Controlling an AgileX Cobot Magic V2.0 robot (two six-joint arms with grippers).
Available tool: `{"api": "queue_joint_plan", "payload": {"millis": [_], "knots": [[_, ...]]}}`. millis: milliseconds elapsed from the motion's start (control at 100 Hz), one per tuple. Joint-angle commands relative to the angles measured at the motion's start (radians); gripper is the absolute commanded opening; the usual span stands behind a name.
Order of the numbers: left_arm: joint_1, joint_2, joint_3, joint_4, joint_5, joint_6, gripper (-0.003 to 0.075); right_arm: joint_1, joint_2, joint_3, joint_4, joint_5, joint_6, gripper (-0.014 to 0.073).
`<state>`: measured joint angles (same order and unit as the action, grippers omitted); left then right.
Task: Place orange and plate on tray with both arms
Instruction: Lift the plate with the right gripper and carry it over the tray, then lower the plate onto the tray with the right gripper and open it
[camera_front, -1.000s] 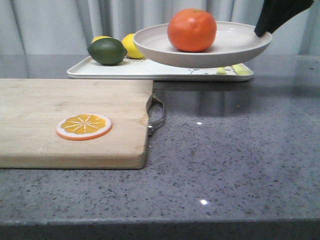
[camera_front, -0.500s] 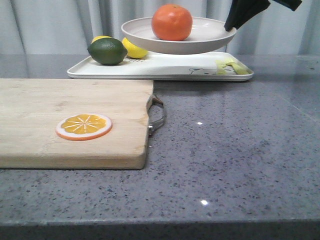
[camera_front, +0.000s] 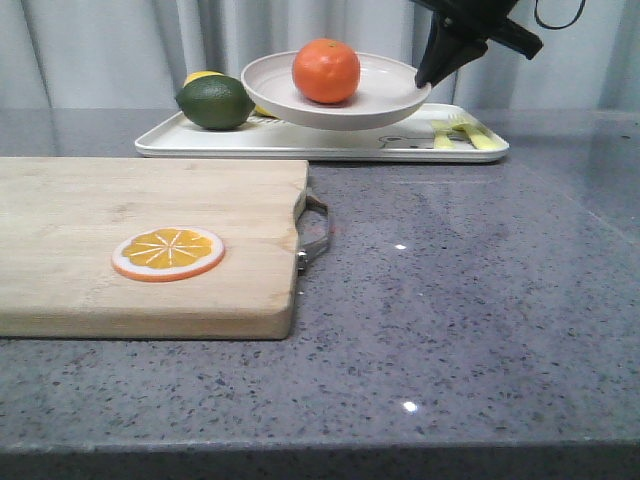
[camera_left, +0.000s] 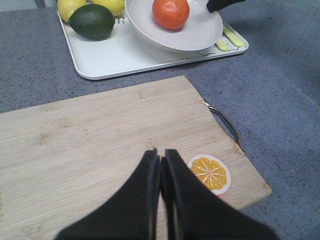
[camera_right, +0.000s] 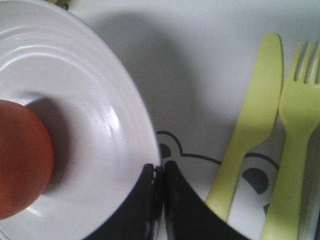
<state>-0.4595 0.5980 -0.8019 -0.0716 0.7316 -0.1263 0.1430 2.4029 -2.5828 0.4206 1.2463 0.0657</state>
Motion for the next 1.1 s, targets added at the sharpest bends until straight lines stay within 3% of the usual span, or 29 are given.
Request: {"api": "queue_joint_plan", "payload": {"millis": [0, 880, 1090], "knots": [[0.001, 0.001, -0.026, -0.002, -0.076, -0.008, -0.0020, -0.005, -0.055, -0.044, 0.031, 0.009, 0.007, -0.0057], [0.001, 0.001, -0.026, -0.002, -0.083, -0.008, -0.0020, -0.005, -0.015, -0.044, -0.018, -0.070, 0.007, -0.0057], [0.001, 0.001, -0.026, -0.002, -0.083, -0.008, -0.0020, -0.005, -0.008, -0.044, -0.018, -0.106, 0.009, -0.0015]]}}
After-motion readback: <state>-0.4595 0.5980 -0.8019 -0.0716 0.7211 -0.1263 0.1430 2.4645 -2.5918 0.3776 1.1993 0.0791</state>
